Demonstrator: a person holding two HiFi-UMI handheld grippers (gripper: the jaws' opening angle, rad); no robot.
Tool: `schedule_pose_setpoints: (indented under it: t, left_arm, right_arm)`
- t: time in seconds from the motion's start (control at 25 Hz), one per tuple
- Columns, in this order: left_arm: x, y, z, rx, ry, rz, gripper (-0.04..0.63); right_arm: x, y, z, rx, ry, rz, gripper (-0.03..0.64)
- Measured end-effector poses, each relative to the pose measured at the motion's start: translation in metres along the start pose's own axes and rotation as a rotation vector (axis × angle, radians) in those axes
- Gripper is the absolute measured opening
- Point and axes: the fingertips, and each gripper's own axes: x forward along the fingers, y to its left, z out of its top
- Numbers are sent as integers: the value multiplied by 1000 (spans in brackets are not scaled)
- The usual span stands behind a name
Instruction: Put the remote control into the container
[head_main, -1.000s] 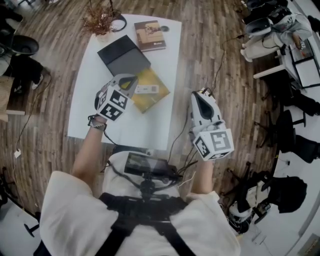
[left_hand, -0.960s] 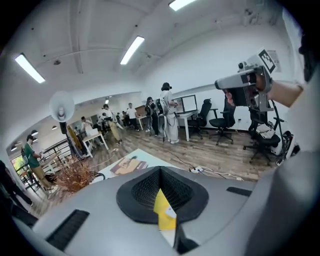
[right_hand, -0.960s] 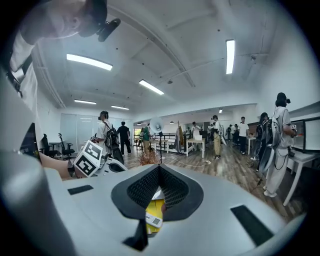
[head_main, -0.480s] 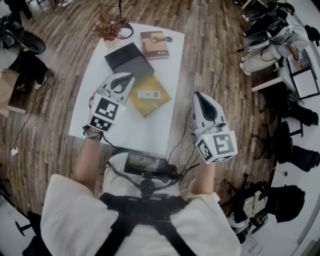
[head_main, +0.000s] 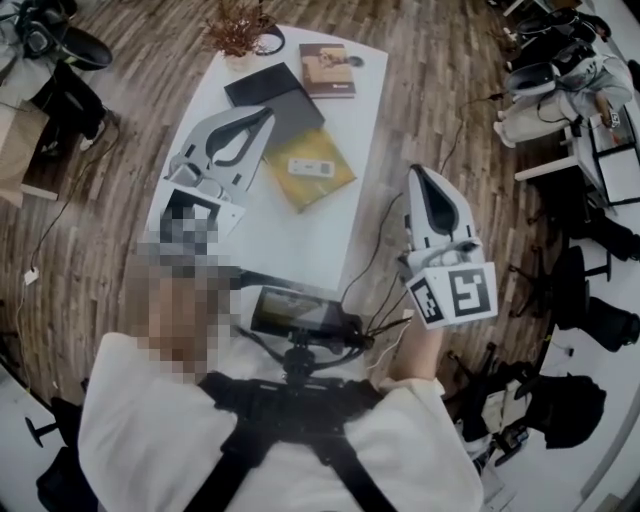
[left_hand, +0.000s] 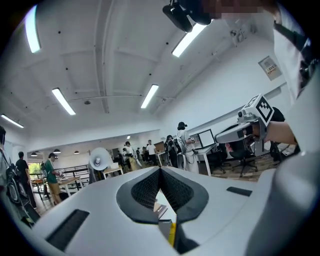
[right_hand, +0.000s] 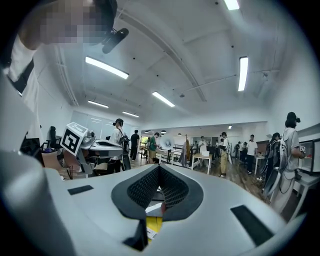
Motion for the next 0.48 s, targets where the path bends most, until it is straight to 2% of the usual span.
schedule_pose_setpoints:
  t: [0.16,0.48]
  left_arm:
    - [-7,-2,12,7,-24,6,12]
    - [-6,0,10,20,-22,14,12]
  right_arm:
    - [-1,4,5,-12,-3,12,3]
    - [5,6,4,-14,1,23,3]
